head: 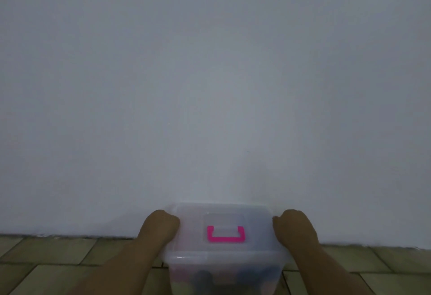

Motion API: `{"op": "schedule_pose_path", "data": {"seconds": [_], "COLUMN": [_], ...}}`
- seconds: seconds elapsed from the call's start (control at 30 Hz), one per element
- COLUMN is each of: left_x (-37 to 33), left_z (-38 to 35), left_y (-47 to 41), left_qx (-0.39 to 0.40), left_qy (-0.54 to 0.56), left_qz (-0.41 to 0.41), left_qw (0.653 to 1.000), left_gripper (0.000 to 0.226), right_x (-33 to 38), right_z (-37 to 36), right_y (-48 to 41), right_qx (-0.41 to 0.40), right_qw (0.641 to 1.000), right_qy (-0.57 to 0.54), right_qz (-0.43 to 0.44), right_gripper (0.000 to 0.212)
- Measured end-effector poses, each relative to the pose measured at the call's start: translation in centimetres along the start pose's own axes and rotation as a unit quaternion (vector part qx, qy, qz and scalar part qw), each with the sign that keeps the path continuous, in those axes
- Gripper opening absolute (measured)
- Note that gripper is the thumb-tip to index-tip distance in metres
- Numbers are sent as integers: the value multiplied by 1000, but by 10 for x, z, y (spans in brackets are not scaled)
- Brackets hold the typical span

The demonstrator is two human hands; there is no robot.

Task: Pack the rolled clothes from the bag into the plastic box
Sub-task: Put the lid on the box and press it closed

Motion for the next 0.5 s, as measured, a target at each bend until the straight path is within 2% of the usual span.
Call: {"op": "schedule_pose_path", "data": {"seconds": [0.07,0.13,0.2,0.27,0.37,0.5], "left_x": [0,-3,-3,-5,-11,-13], "left_z": [2,0,-3,-8,-23,-26], "left_y": [5,10,14,25,34,26], "left_qx": [1,8,-18,-60,-51,-41], "left_qy": [-17,-22,-15,-71,-142,-170], "left_qz": [-4,-11,-15,-44,-85,-87], "left_qw": [1000,1000,1000,995,985,981], "left_gripper": [27,15,49,70,83,87], "right_x": [2,9,20,33,42,43], "right_z": [1,3,2,-6,-22,-23], "right_y": [3,7,10,11,14,11], "right_qx": [-10,-38,-65,-48,33,24], "right_qw": [1000,998,994,988,985,991], "right_qy": [13,46,67,68,74,69], "right_qz": [3,17,63,130,151,116], "right_gripper": [25,13,20,35,51,45]}}
Point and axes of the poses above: each hand's wrist, its own y-axis away from the middle knuckle, its own z-axis out of the back of the hand, x = y × z, the point moved 3 cm from there along -y, towards the middle knuckle, and after that the axes turned 10 degrees about z, right-handed, at the moved point
